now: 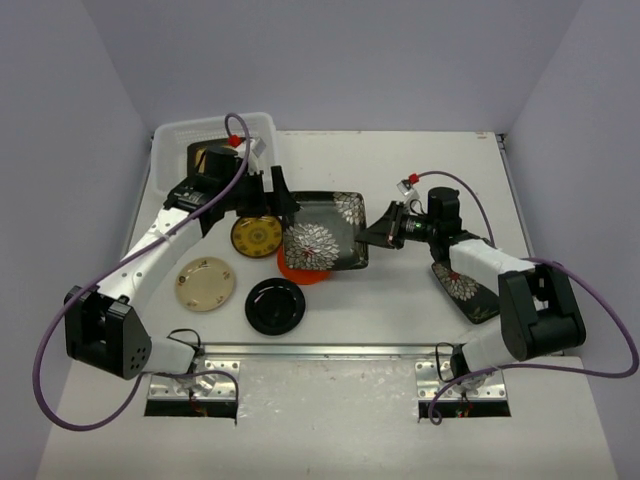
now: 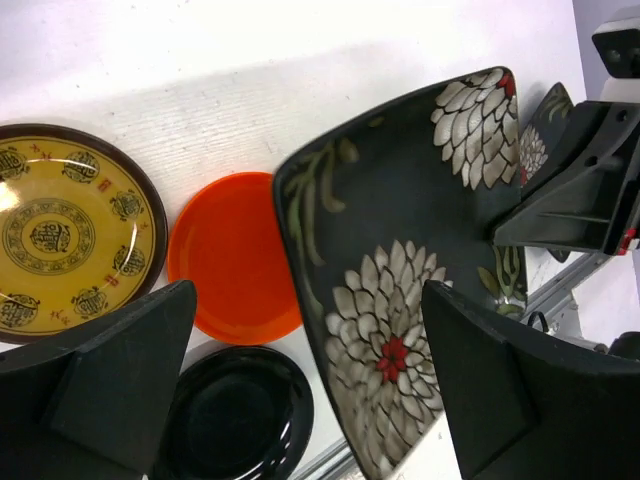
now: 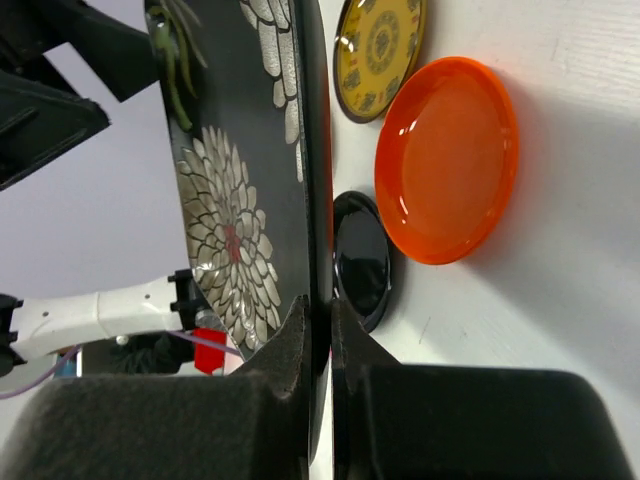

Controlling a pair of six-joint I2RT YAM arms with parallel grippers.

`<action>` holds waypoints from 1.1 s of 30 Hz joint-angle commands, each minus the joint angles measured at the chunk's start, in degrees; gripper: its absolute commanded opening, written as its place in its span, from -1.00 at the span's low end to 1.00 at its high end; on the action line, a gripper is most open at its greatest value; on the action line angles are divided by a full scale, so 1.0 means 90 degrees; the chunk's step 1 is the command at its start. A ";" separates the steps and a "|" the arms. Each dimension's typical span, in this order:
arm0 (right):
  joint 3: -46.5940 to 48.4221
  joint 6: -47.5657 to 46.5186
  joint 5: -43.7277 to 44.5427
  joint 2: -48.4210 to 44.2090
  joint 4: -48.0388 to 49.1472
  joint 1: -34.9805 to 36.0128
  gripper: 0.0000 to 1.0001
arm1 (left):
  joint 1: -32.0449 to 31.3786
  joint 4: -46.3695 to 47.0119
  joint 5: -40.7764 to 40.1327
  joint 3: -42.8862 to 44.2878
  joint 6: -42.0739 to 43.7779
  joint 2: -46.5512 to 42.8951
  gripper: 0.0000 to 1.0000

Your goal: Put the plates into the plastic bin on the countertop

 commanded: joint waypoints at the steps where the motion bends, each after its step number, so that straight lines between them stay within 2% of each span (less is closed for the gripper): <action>1: 0.0411 0.0249 -0.0753 -0.0459 0.0954 -0.0055 -1.00 | -0.0022 0.0537 0.0278 -0.0367 -0.0076 -0.0226 0.54; 3: 0.0342 0.0523 -0.0838 -0.0443 0.1253 -0.0047 -1.00 | -0.0022 0.0734 0.0509 -0.0539 -0.0144 -0.0278 0.32; 5: 0.0324 0.0742 -0.0898 -0.0431 0.1639 -0.0046 -1.00 | -0.0022 0.0876 0.0696 -0.0668 -0.0211 -0.0284 0.00; 11: 0.0488 0.1021 -0.0946 -0.0426 0.1856 0.0051 -1.00 | -0.0022 0.1582 0.1457 -0.1064 -0.0521 -0.0265 -0.57; 13: 0.0499 0.1148 -0.1044 -0.0387 0.2037 0.0081 -1.00 | -0.0022 0.1837 0.1661 -0.1137 -0.0631 -0.0245 -0.91; 14: 0.0499 0.1163 -0.1054 -0.0387 0.2086 0.0081 -1.00 | -0.0022 0.1911 0.1701 -0.1137 -0.0675 -0.0255 -1.00; 16: 0.0499 0.1105 -0.1037 -0.0398 0.2049 0.0081 -0.97 | 0.0000 0.2116 0.1670 -0.1128 -0.0809 -0.0319 -1.00; 17: 0.0499 0.1048 -0.1021 -0.0384 0.1983 0.0074 -0.75 | 0.0055 0.2269 0.1641 -0.1150 -0.0951 -0.0381 -1.00; 18: 0.0505 0.0945 -0.1009 -0.0343 0.1906 0.0050 -0.44 | 0.0194 0.2570 0.1687 -0.1194 -0.1194 -0.0456 -1.00; 21: 0.0557 0.0862 -0.0977 -0.0086 0.1714 -0.0053 -0.12 | 0.0824 0.3241 0.2206 -0.1234 -0.1878 -0.0565 -1.00; 22: 0.0611 0.0830 -0.0969 -0.0027 0.1582 -0.0101 -0.07 | 0.1072 0.3448 0.2316 -0.1167 -0.1997 -0.0583 -1.00; 24: 0.0713 0.0621 -0.0801 0.0079 0.1257 -0.0161 0.55 | 0.1327 0.3482 0.2551 -0.0844 -0.2209 -0.0512 -1.00; 26: 0.0847 0.0211 -0.0504 0.0055 0.0368 -0.0236 0.91 | 0.1564 0.3178 0.2522 -0.0365 -0.2182 -0.0394 -1.00; 27: 0.0941 -0.0098 -0.0233 0.0012 -0.0198 -0.0261 0.97 | 0.1694 0.2947 0.2466 -0.0097 -0.2170 -0.0317 -1.00; 30: 0.1162 -0.0833 0.0667 -0.0185 -0.1386 -0.0299 0.98 | 0.2229 0.2298 0.2047 0.0702 -0.1981 0.0054 -1.00; 33: 0.1215 -0.1322 0.1229 -0.0577 -0.2043 -0.0309 0.98 | 0.2789 0.1266 0.1345 0.1959 -0.1402 0.0939 -1.00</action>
